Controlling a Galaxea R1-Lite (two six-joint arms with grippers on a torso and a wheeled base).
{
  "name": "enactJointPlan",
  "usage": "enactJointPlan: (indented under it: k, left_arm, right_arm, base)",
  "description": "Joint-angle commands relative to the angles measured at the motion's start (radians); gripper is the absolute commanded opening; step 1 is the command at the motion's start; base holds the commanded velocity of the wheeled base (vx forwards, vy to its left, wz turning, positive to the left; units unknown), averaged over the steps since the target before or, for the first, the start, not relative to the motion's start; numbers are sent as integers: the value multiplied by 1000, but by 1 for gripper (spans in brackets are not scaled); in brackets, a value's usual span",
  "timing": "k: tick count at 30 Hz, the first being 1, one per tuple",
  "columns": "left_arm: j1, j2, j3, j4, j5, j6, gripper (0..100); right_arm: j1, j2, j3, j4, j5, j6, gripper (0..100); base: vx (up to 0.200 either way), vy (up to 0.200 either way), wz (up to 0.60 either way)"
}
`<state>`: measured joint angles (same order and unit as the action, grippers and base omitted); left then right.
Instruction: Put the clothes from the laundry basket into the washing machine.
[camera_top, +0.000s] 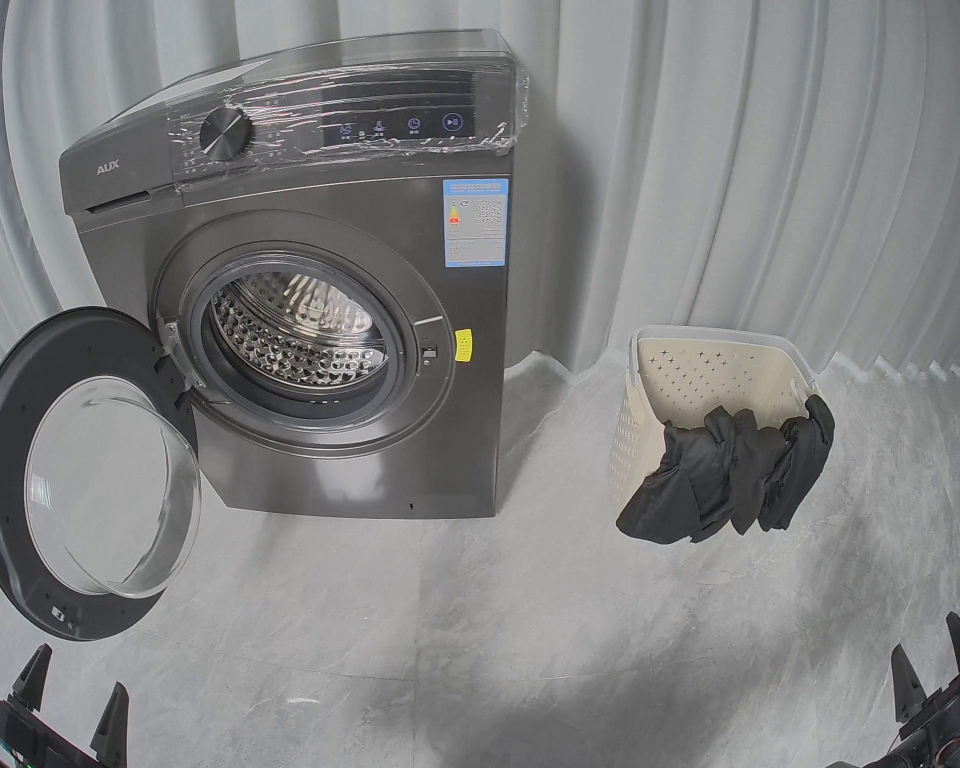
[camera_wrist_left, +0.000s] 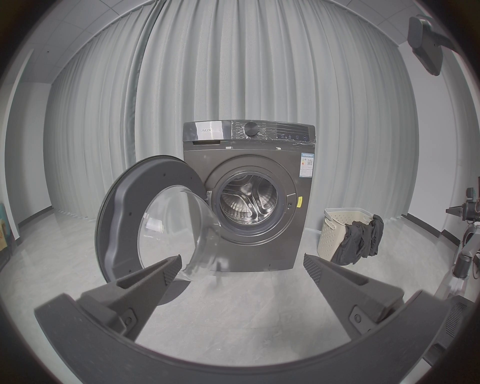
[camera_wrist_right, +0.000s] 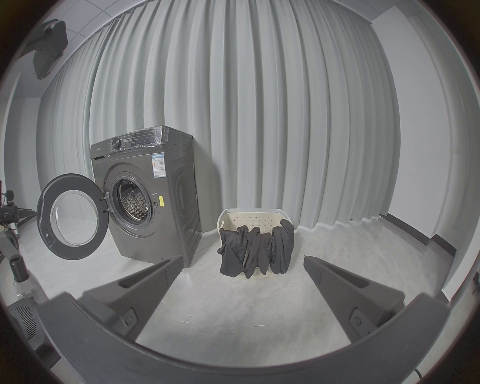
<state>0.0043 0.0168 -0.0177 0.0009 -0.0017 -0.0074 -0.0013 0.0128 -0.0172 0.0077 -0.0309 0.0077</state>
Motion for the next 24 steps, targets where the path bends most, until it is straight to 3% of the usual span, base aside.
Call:
enactJointPlan:
  k: [1, 13, 24]
  left_arm:
    - [0, -17, 16, 1, 0, 0, 100]
    - [0, -17, 16, 1, 0, 0, 100]
    - [0, -17, 16, 1, 0, 0, 100]
  right_arm:
    - [0, -13, 16, 0, 0, 0, 100]
    - [0, -13, 16, 0, 0, 0, 100]
    - [0, -13, 16, 0, 0, 0, 100]
  base:
    - [0, -200, 0]
    - [0, -200, 0]
    - [0, 0, 0]
